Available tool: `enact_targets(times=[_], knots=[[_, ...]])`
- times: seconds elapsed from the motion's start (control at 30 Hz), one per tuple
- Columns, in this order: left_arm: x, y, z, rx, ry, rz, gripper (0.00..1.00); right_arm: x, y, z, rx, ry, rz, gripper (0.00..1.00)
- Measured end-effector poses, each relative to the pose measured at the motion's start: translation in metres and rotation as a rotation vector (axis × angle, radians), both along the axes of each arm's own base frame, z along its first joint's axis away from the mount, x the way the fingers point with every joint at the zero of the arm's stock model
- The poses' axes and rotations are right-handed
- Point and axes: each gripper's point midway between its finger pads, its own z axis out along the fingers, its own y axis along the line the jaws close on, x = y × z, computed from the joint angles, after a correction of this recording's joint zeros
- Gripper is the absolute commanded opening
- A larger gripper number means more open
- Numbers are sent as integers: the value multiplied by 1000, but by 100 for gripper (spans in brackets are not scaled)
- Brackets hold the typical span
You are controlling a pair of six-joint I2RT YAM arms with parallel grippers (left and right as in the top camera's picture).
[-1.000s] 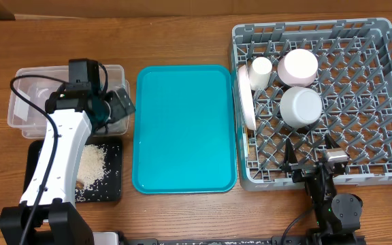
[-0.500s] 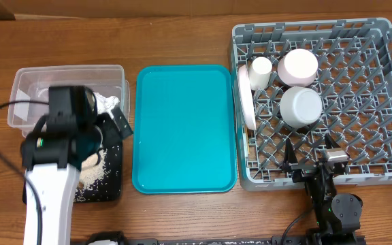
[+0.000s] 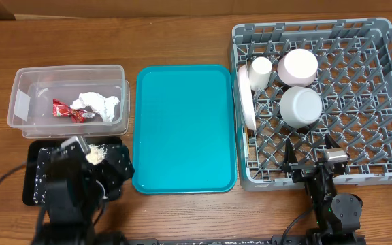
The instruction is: Sort waste into correct bins and load items into the dishwasher
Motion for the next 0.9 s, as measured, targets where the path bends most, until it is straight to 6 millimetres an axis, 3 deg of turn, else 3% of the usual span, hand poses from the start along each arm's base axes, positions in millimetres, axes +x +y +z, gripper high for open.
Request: enact_targets(times=[0.1,0.3,0.47,0.9], knots=[[7,0,-2,-8,-105,8,100,0,0,0,0,0,0,100],[40,2,15,2,-462,9,100,0,0,0,0,0,0,100],[47,2,18,12,-653,7,100,0,0,0,0,0,0,100],[43,12,-19,63,-712,52,100,0,0,0,0,0,-1,100]])
